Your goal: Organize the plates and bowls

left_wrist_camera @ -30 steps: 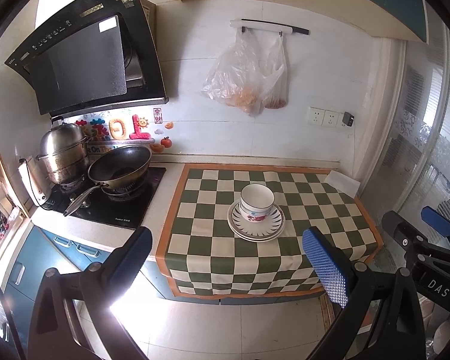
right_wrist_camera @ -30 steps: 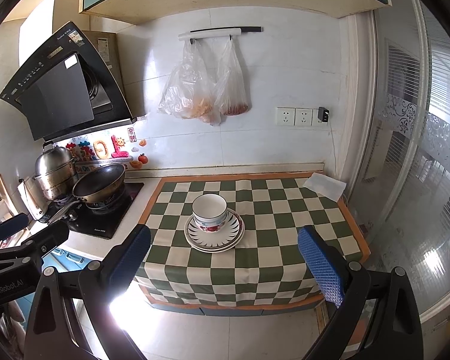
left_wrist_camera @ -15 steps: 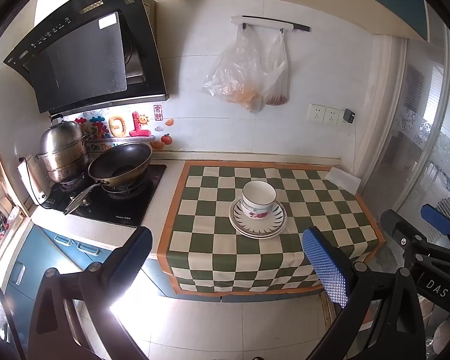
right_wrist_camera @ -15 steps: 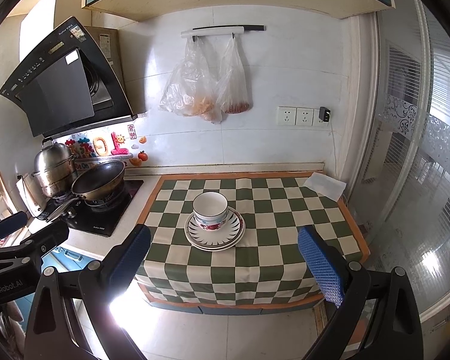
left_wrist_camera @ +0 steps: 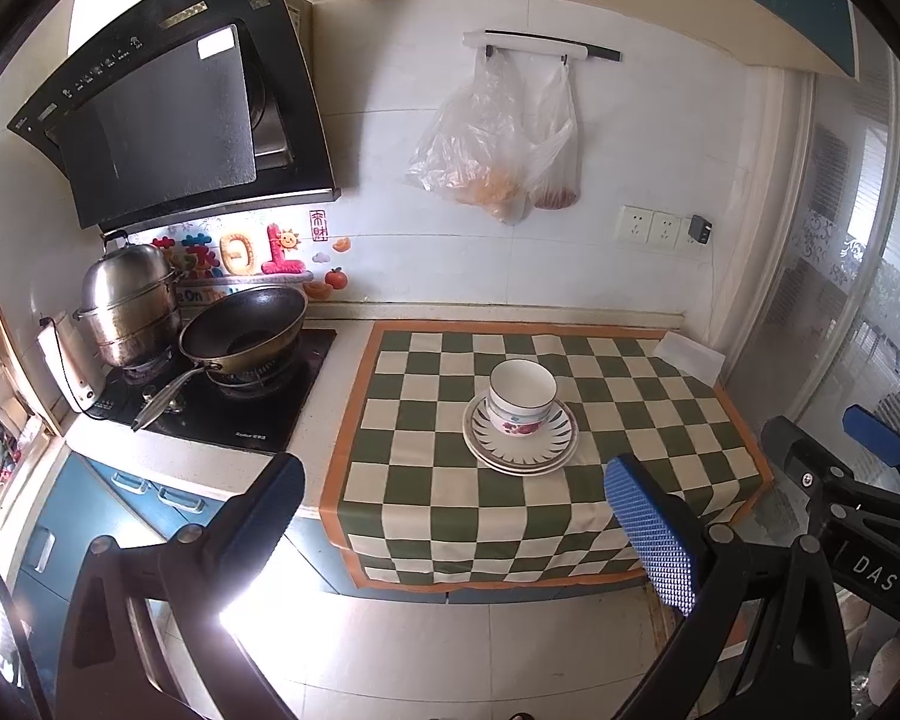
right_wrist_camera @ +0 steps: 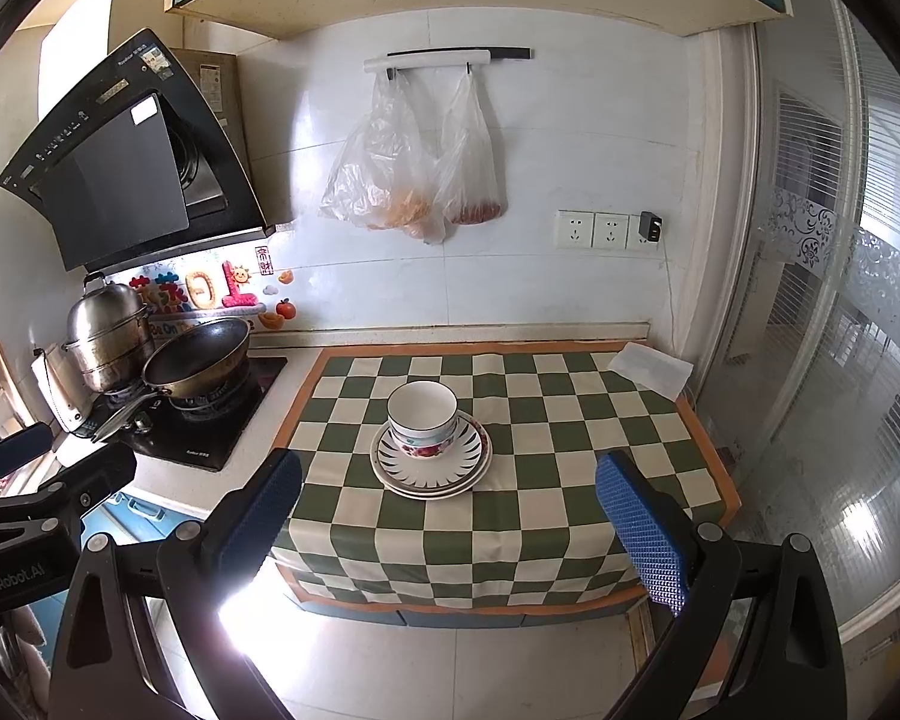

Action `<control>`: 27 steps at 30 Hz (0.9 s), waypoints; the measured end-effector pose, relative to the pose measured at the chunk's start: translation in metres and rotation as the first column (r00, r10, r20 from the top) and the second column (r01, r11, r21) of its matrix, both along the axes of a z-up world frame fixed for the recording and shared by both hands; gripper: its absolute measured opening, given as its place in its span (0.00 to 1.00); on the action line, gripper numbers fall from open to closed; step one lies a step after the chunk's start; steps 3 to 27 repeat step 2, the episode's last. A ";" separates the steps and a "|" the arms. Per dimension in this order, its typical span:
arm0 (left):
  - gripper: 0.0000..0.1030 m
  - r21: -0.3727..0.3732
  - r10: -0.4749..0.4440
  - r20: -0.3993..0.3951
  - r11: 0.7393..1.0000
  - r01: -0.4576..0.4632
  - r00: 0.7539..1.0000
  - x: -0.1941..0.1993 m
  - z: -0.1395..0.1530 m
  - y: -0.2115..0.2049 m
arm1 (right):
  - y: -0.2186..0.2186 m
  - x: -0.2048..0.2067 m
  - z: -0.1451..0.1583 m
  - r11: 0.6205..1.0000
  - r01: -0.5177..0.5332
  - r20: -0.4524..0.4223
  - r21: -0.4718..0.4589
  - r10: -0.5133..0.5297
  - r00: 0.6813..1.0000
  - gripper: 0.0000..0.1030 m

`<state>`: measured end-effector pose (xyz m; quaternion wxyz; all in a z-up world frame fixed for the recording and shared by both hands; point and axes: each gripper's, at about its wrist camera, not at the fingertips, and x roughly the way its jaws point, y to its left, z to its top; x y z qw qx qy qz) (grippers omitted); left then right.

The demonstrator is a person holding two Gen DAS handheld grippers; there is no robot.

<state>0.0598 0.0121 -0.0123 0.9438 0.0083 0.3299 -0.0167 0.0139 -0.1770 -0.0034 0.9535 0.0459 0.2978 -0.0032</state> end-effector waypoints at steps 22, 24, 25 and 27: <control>1.00 0.010 -0.002 0.007 1.000 0.002 1.000 -0.001 -0.001 0.004 | 0.000 0.000 0.001 1.000 -0.001 0.001 0.000 0.001 1.000 0.97; 1.00 0.010 -0.002 0.007 1.000 0.002 1.000 -0.001 -0.001 0.004 | 0.000 0.000 0.001 1.000 -0.001 0.001 0.000 0.001 1.000 0.97; 1.00 0.010 -0.002 0.007 1.000 0.002 1.000 -0.001 -0.001 0.004 | 0.000 0.000 0.001 1.000 -0.001 0.001 0.000 0.001 1.000 0.97; 1.00 0.010 -0.002 0.007 1.000 0.002 1.000 -0.001 -0.001 0.004 | 0.000 0.000 0.001 1.000 -0.001 0.001 0.000 0.001 1.000 0.97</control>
